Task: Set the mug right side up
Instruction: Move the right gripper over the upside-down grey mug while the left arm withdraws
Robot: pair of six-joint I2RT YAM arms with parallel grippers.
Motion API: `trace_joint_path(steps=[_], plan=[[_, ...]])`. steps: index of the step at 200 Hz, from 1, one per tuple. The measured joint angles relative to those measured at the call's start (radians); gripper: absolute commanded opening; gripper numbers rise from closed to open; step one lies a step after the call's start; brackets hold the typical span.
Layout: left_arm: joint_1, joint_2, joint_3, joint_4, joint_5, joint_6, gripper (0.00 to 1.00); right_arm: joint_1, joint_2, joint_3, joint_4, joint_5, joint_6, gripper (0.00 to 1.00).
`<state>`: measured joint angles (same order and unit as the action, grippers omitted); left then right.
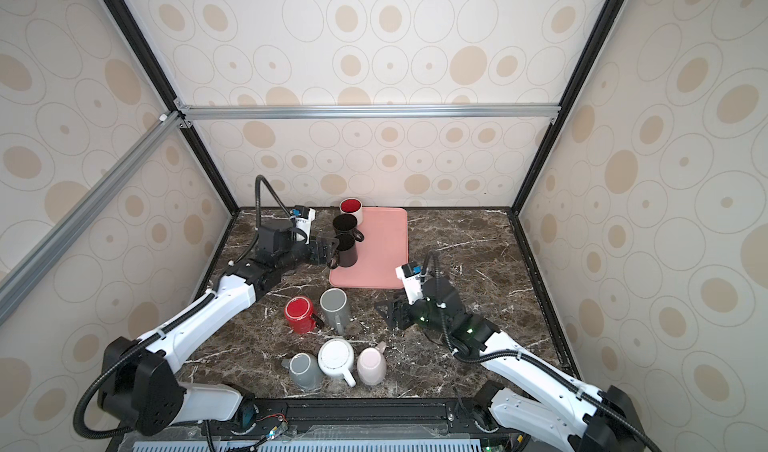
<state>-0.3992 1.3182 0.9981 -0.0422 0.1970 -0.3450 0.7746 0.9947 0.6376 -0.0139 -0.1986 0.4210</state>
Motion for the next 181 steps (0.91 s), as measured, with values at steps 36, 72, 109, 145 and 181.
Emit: trace_joint_path(steps=[36,72,109,145,181], plan=[[0.0,-0.122,-0.129,0.071,-0.007,-0.084,0.99,0.158,0.173,0.072,0.003,0.132,0.018,0.77],[0.0,-0.247,-0.159,0.115,-0.042,-0.125,0.99,0.251,0.324,0.146,0.001,0.246,0.043,0.77],[0.0,-0.335,-0.197,0.15,-0.068,-0.143,0.99,0.338,0.456,0.25,-0.031,0.315,0.051,0.75],[0.0,-0.397,-0.282,0.169,-0.092,-0.15,0.99,0.375,0.554,0.36,-0.106,0.373,0.063,0.67],[0.0,-0.435,-0.307,0.173,-0.103,-0.153,0.99,0.375,0.608,0.407,-0.164,0.42,0.077,0.65]])
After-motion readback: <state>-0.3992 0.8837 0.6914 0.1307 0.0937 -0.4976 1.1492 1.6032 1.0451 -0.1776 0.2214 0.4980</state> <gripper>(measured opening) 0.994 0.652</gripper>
